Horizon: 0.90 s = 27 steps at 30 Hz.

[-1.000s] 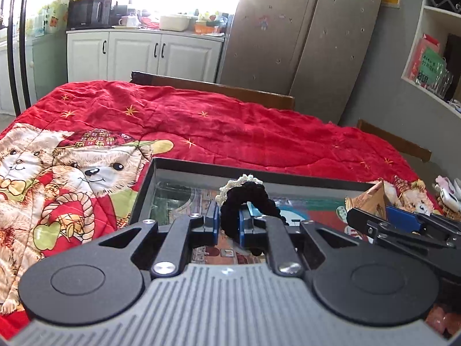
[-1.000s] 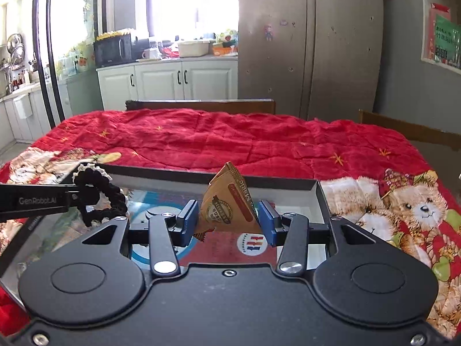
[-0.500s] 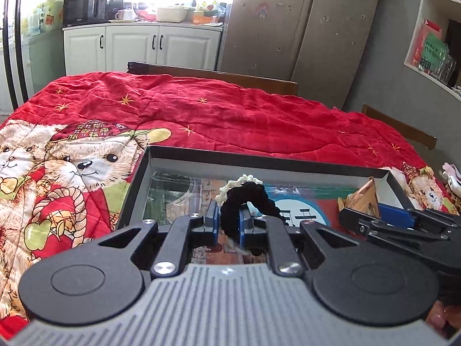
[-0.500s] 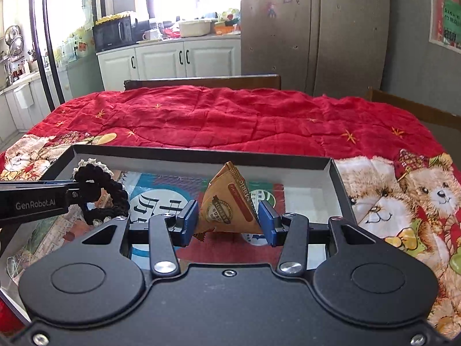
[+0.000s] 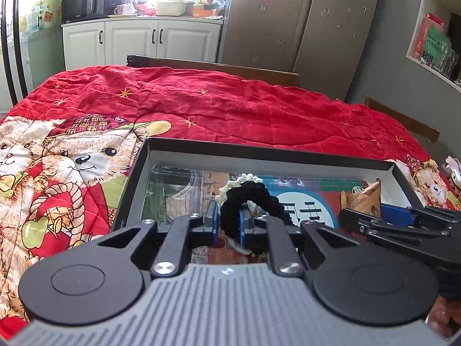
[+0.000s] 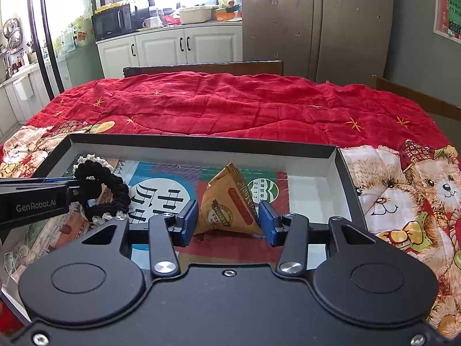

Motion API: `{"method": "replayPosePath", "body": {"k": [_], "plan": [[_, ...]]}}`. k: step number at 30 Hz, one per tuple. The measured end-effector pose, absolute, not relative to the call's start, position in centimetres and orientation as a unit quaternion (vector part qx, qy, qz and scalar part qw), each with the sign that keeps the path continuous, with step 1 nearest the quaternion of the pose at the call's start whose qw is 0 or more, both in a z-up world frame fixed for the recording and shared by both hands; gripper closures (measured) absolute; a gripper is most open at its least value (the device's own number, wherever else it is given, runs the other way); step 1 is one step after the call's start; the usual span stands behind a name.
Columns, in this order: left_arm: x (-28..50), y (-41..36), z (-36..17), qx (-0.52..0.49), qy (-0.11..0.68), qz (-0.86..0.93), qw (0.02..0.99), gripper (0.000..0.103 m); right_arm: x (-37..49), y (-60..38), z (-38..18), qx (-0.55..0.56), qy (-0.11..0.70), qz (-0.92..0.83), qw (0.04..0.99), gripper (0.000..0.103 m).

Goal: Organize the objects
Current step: 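Carry scrunchie in left tool while right tool carries triangle over black box, then open left tool to drop scrunchie in box while right tool releases triangle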

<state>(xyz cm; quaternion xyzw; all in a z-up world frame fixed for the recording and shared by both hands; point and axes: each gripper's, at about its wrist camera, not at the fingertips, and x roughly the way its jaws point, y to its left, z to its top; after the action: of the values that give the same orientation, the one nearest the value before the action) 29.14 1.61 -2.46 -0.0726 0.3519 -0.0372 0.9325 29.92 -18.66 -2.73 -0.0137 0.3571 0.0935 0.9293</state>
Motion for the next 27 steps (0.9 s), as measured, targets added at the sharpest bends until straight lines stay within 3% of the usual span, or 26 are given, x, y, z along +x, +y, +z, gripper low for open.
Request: {"method": "replayPosePath", "body": {"k": [7,13,15,21,27], "plan": [[29.18,1.64,-2.51,-0.074,0.354,-0.037,0.932,0.083,29.95,-18.69,-2.79,-0.013,0.358,0.096,0.929,0.059],[29.17,1.67,-2.55,-0.075,0.355,-0.034,0.931,0.063,29.98,-18.65,-2.83,-0.015,0.361,0.1,0.927,0.057],[29.19,1.75,-2.57,-0.075,0.354,-0.032,0.931,0.063,29.97,-18.64,-2.82,-0.016,0.361,0.1,0.927,0.056],[29.16,1.79,-2.52,-0.073,0.355,-0.03,0.932,0.06,30.0,-18.7,-2.85,-0.012,0.361,0.104,0.927,0.048],[29.04,1.98,-2.28,-0.078,0.35,-0.026,0.933,0.048,29.77,-18.71,-2.65,-0.013,0.356,0.106,0.929,0.04]]}}
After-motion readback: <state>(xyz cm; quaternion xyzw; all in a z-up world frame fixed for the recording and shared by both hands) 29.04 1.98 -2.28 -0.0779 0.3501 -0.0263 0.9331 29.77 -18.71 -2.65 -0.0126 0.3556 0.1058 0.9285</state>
